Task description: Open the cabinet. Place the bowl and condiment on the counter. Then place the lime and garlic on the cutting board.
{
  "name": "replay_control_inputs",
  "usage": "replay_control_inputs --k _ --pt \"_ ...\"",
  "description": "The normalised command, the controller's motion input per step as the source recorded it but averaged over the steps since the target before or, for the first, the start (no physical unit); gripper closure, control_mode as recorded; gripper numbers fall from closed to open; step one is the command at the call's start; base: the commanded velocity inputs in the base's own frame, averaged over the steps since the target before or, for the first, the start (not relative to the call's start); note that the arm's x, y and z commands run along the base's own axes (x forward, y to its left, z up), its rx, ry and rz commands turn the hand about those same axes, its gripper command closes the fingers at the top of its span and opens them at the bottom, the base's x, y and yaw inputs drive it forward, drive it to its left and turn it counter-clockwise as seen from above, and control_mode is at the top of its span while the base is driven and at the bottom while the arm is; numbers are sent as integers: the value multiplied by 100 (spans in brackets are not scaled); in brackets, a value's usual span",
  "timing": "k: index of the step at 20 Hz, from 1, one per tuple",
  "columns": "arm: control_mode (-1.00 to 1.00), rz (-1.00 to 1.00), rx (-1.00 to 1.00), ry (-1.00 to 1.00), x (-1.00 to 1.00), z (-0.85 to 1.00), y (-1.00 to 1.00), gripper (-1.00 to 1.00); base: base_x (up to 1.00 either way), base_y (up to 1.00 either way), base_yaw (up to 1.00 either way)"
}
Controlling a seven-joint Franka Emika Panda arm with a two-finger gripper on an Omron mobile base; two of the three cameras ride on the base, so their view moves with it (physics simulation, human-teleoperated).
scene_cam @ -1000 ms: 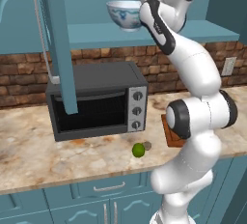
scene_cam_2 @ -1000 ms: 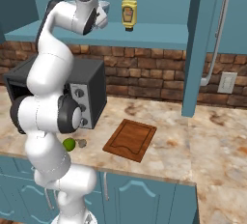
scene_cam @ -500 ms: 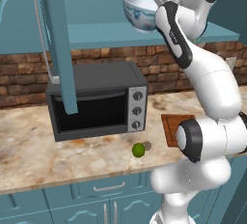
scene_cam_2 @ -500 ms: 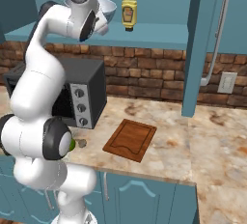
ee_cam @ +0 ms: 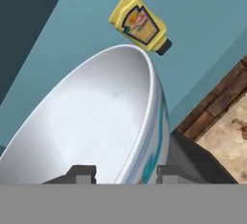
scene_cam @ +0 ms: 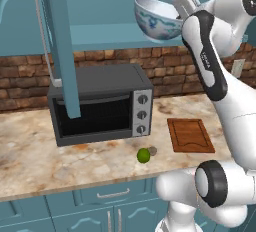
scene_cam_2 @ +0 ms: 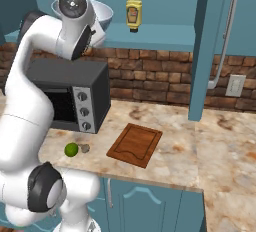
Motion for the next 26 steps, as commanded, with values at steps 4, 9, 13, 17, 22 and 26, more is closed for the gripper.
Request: replay_control_inputs --k 4,9,13,17,22,26 --pt "-100 24 0 -5 -100 0 6 100 0 0 0" --pt "-100 25 0 -2 -100 -3 9 100 0 0 0" --pt "-100 34 -13 3 -97 -40 63 100 0 0 0" --pt "-100 42 -26 8 -80 -71 97 100 0 0 0" --pt "-100 36 -30 13 -19 -97 81 100 0 0 0" --pt "-100 26 -20 5 20 -100 33 100 0 0 0"
